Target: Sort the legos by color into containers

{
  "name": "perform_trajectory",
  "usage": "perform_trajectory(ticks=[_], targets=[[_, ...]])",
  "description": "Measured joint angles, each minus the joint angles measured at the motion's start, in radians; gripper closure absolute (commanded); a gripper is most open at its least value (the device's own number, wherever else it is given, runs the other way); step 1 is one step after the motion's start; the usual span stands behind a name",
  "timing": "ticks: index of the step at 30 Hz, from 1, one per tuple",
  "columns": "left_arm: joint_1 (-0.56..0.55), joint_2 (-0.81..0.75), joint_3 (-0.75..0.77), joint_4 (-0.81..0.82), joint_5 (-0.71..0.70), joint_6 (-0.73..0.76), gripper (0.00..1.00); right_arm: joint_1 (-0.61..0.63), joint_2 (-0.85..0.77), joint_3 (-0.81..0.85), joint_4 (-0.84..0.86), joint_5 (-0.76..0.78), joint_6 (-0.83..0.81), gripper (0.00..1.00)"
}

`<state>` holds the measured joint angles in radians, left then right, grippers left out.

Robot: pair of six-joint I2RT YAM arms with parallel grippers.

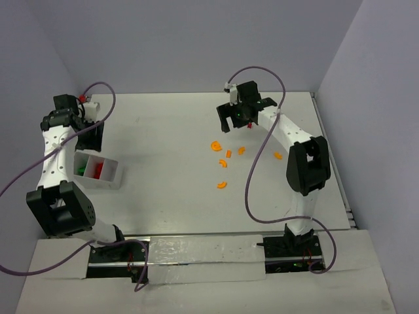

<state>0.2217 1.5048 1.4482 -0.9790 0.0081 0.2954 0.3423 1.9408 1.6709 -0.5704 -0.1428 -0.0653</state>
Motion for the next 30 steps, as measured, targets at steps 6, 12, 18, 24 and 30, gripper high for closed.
perform_trajectory(ticks=[6, 12, 18, 24, 30], targets=[[-0.176, -0.007, 0.114, 0.077, -0.011, -0.051, 0.06, -0.038, 0.135, 0.170, -0.007, 0.131, 0.120, 0.14], [-0.299, -0.019, 0.116, 0.156, -0.019, -0.128, 0.03, -0.075, 0.259, 0.286, -0.031, 0.273, 0.234, 0.27], [-0.299, -0.030, 0.116, 0.205, -0.031, -0.186, 0.03, -0.095, 0.333, 0.301, -0.068, 0.405, 0.344, 0.36], [-0.300, -0.042, 0.113, 0.229, -0.031, -0.211, 0.03, -0.105, 0.402, 0.347, -0.099, 0.448, 0.410, 0.31], [-0.300, -0.046, 0.102, 0.233, -0.030, -0.216, 0.03, -0.109, 0.447, 0.400, -0.124, 0.449, 0.461, 0.37]])
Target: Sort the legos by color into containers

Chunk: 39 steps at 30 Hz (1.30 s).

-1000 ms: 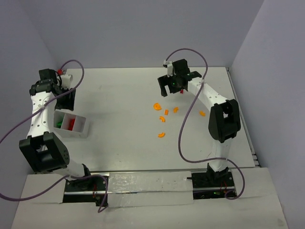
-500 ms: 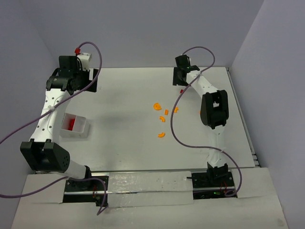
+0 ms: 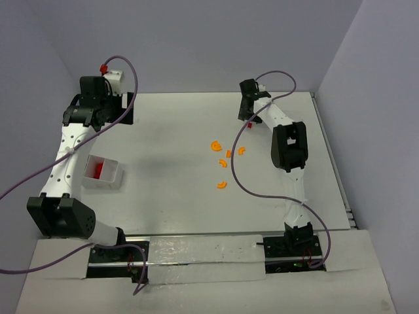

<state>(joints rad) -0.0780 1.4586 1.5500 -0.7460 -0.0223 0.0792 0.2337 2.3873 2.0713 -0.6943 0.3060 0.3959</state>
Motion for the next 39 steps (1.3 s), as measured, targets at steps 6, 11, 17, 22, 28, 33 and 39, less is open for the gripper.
perform_trajectory(ticks=[6, 11, 17, 22, 28, 33, 39], targets=[[0.000, -0.001, -0.001, 0.001, 0.000, -0.001, 0.03, -0.021, 0.010, 0.020, -0.023, -0.005, 0.041, 0.41], [0.000, -0.001, -0.001, 0.001, 0.000, -0.001, 0.03, -0.034, 0.023, 0.040, -0.042, -0.012, 0.053, 0.41], [0.000, -0.001, -0.001, 0.001, 0.000, -0.001, 0.02, -0.036, 0.057, 0.063, -0.069, -0.020, 0.053, 0.37], [0.000, -0.001, -0.001, 0.001, -0.001, 0.000, 0.02, -0.036, 0.072, 0.085, -0.101, -0.020, 0.048, 0.40], [0.000, -0.005, -0.009, 0.001, -0.008, 0.004, 0.02, -0.036, 0.075, 0.102, -0.113, -0.022, 0.032, 0.66], [0.000, -0.010, -0.019, 0.001, -0.015, 0.006, 0.02, -0.036, 0.074, 0.098, -0.122, -0.027, 0.029, 0.68], [0.000, -0.015, -0.021, 0.001, -0.022, 0.007, 0.01, -0.036, 0.069, 0.073, -0.112, -0.028, 0.028, 0.49]])
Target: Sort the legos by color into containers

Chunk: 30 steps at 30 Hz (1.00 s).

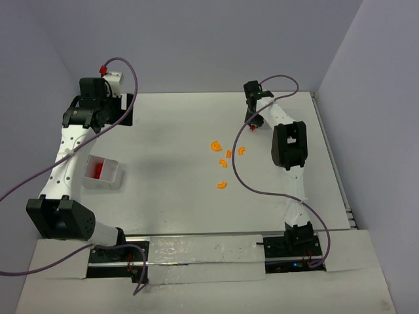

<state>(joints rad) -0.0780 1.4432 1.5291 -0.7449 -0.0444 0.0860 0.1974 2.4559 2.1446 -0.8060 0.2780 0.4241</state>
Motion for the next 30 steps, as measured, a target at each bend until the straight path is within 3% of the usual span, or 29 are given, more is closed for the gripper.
perform_trajectory(ticks=[6, 17, 20, 26, 30], targets=[[0.000, -0.003, 0.000, 0.000, 0.000, 0.000, 0.01, 0.000, -0.013, -0.027, 0.001, -0.007, -0.002, 0.45], [0.000, -0.003, 0.000, 0.000, 0.000, 0.000, 0.01, 0.000, -0.033, -0.063, 0.011, -0.024, -0.001, 0.78], [0.000, -0.009, -0.009, 0.000, 0.008, -0.001, 0.01, 0.000, -0.046, -0.085, 0.013, -0.035, -0.004, 0.96], [0.000, -0.047, -0.062, 0.007, 0.157, -0.034, 0.01, 0.000, -0.105, -0.169, 0.022, -0.136, -0.033, 1.00], [0.000, -0.101, -0.173, 0.073, 0.346, -0.096, 0.01, 0.002, -0.213, -0.290, 0.062, -0.337, -0.101, 1.00]])
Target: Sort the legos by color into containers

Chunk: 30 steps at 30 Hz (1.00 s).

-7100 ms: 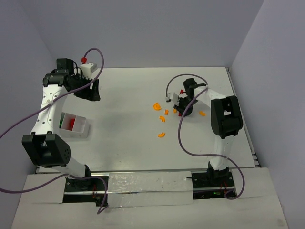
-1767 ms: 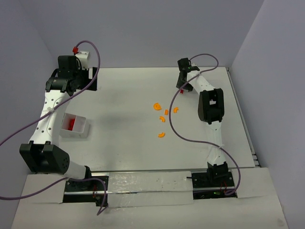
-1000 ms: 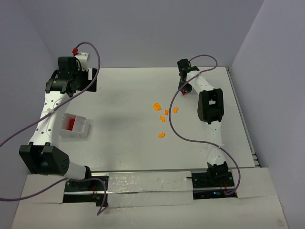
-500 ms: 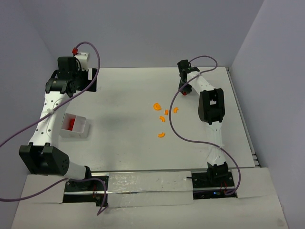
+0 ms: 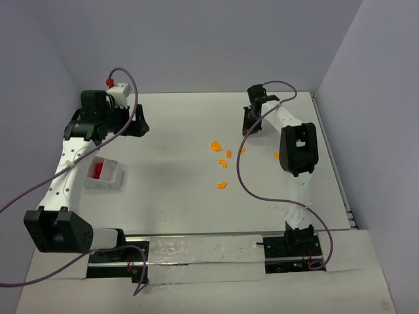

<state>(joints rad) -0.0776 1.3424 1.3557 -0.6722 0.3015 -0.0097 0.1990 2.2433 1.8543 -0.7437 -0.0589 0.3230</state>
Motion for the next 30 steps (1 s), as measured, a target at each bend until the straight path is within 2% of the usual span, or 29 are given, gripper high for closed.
perform_trajectory(ticks=[4, 9, 14, 18, 23, 30], targets=[[0.000, -0.061, -0.138, 0.086, 0.187, -0.072, 0.03, 0.004, -0.168, -0.134, 0.091, -0.284, -0.087, 1.00], [0.000, -0.052, -0.185, 0.181, 0.388, -0.210, 0.17, 0.012, -0.346, -0.211, 0.213, -0.666, -0.180, 1.00], [0.000, -0.025, -0.268, 0.341, 0.574, -0.431, 0.18, 0.043, -0.448, -0.268, 0.302, -0.911, -0.260, 1.00], [-0.001, -0.023, -0.389, 0.492, 0.667, -0.644, 0.18, 0.111, -0.502, -0.311, 0.273, -0.973, -0.405, 1.00], [-0.017, -0.003, -0.417, 0.622, 0.723, -0.833, 0.18, 0.233, -0.605, -0.364, 0.248, -0.956, -0.559, 1.00], [-0.066, 0.007, -0.508, 0.882, 0.757, -1.117, 0.19, 0.318, -0.707, -0.423, 0.334, -0.889, -0.566, 1.00]])
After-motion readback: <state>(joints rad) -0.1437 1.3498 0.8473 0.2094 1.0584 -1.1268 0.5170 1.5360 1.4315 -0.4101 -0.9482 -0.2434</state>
